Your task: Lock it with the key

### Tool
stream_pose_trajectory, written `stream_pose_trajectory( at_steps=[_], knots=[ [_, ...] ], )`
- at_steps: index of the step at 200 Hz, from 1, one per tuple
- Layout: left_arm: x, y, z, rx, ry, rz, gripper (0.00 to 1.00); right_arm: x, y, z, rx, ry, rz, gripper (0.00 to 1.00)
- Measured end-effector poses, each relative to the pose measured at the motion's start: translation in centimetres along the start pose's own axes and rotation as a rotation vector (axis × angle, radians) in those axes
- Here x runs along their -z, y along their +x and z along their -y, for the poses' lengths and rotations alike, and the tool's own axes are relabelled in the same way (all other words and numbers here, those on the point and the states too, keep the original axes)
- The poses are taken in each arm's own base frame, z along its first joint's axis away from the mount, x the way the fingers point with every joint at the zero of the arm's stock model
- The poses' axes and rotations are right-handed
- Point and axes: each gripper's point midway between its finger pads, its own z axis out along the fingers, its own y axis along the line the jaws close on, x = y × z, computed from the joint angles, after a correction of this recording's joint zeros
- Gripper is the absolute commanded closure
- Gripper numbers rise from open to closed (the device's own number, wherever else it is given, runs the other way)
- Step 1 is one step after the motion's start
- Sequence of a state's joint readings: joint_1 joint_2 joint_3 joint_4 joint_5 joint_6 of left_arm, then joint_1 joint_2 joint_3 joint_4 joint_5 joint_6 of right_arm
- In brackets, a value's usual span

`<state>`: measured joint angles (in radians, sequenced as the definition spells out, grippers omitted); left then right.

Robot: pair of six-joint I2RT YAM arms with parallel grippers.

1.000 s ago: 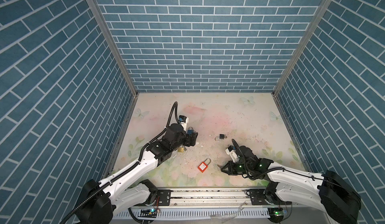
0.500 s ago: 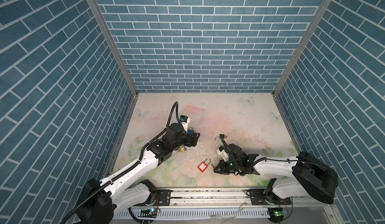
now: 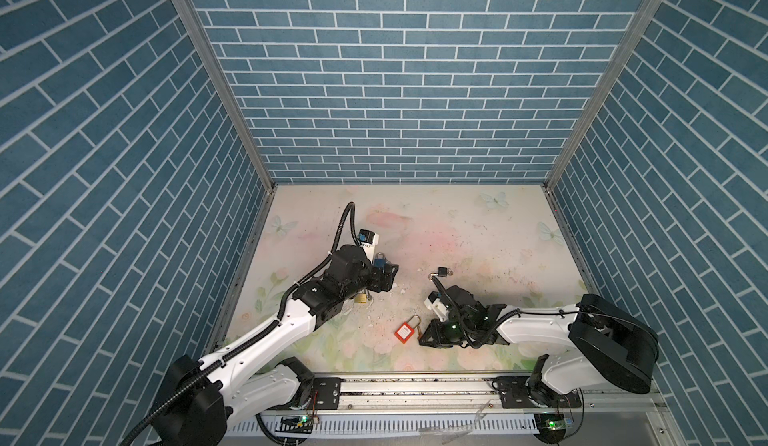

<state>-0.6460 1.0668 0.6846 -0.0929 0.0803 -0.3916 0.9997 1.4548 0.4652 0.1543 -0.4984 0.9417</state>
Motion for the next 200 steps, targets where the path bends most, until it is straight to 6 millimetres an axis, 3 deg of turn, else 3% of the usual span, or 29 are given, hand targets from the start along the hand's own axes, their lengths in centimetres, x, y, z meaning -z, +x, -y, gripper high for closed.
stream_pose_trajectory(
  at_steps=[106, 134, 158, 200],
  knots=[
    [0.0, 0.0, -0.2, 0.0, -0.005, -0.001, 0.14, -0.6, -0.8, -0.9, 0.014, -0.016, -0.005, 0.74],
    [0.0, 0.0, -0.3, 0.0, -0.008, -0.003, 0.14, -0.5, -1.0, -1.2, 0.022, -0.023, -0.002, 0.56],
    [0.0, 0.0, -0.5, 0.002, -0.023, 0.002, 0.14, 0.3, -1.5, -1.4, 0.048, 0.005, 0.03, 0.46],
    [0.5, -0.7, -1.3, 0.027, -0.06, 0.031, 0.13, 3.7, -3.5, -2.2, 0.081, 0.055, 0.14, 0.43]
  ],
)
